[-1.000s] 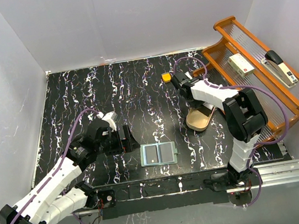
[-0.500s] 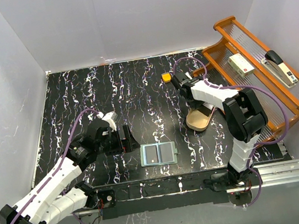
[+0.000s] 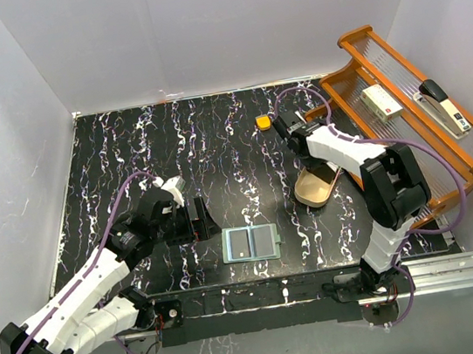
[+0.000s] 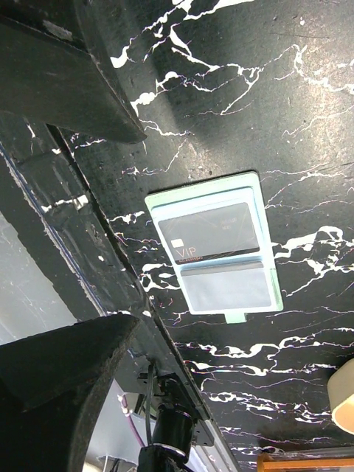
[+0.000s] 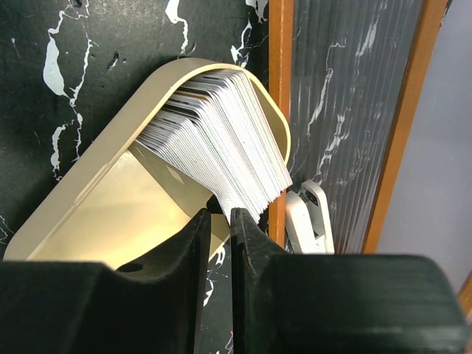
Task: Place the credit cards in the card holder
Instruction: Pick up the credit card from the storage box.
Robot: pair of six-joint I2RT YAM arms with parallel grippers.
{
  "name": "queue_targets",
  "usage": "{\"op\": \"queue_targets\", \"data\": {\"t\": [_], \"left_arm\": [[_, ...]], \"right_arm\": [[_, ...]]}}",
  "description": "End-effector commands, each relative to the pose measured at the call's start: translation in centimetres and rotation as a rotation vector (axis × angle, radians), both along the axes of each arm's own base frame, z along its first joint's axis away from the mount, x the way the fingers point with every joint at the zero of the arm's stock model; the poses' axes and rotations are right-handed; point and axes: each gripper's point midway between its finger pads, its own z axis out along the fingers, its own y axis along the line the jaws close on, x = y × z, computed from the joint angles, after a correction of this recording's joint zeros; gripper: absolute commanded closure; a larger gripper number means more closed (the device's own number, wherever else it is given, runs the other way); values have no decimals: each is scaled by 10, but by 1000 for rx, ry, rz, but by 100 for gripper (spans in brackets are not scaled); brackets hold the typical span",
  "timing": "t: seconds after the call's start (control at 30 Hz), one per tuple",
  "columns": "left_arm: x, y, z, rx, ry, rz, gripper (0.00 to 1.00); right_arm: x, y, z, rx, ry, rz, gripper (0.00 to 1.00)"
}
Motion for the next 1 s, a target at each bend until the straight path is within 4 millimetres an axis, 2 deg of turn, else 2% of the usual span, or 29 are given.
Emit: {"op": "queue_targets", "data": {"t": [0.0, 0.17, 0.3, 0.57, 0.77, 0.97], "left_arm": [[-4, 3, -3, 14, 16, -2, 1], [-6, 2, -1, 3, 17, -11, 2], [-7, 0, 1, -9, 11, -25, 2], [-10, -8, 5, -37, 31, -60, 5], [-8, -15, 25, -97, 30, -34, 7], [-4, -35, 41, -240, 104, 35, 14]], "right_arm": [[15, -3, 31, 14, -100, -10, 88], [14, 0, 40, 32, -89, -17, 94], [8, 11, 49, 108, -75, 2, 100], [-24, 53, 57, 391, 2, 63, 100], [-46, 83, 80, 614, -21, 105, 100], [-73, 118, 103, 862, -9, 181, 100]]}}
